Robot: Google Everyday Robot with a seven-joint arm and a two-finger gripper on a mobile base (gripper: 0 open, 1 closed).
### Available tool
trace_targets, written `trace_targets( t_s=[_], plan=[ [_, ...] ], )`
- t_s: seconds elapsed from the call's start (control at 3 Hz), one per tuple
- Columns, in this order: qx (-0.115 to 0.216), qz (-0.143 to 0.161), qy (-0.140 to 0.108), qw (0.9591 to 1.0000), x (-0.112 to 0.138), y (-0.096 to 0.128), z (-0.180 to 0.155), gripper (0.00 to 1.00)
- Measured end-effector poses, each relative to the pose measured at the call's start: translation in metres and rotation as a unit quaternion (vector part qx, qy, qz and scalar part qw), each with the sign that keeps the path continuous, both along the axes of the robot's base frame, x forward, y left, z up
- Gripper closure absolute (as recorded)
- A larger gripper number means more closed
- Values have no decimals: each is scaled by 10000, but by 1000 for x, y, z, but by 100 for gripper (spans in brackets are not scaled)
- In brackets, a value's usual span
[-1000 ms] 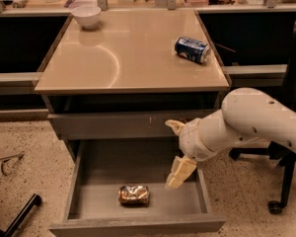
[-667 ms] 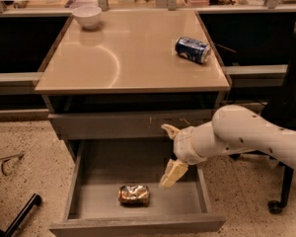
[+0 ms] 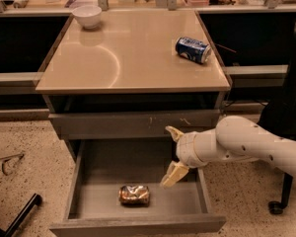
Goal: Pick orange can from middle drawer and place on counter
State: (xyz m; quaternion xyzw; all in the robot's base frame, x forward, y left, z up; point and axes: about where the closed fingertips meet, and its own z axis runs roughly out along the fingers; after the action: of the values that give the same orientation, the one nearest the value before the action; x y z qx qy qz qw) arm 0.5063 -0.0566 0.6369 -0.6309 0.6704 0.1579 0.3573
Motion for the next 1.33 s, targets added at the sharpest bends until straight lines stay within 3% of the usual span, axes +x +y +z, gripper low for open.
trace_targets(
  t_s=[0.33,1.0,1.33],
  plan=[
    [109,-16,197,9997,6,-1,-25,0],
    [299,-271,874,9954,30,-18,-133,0],
    [181,-296,1053,9938,28,-28,-142,0]
  ],
)
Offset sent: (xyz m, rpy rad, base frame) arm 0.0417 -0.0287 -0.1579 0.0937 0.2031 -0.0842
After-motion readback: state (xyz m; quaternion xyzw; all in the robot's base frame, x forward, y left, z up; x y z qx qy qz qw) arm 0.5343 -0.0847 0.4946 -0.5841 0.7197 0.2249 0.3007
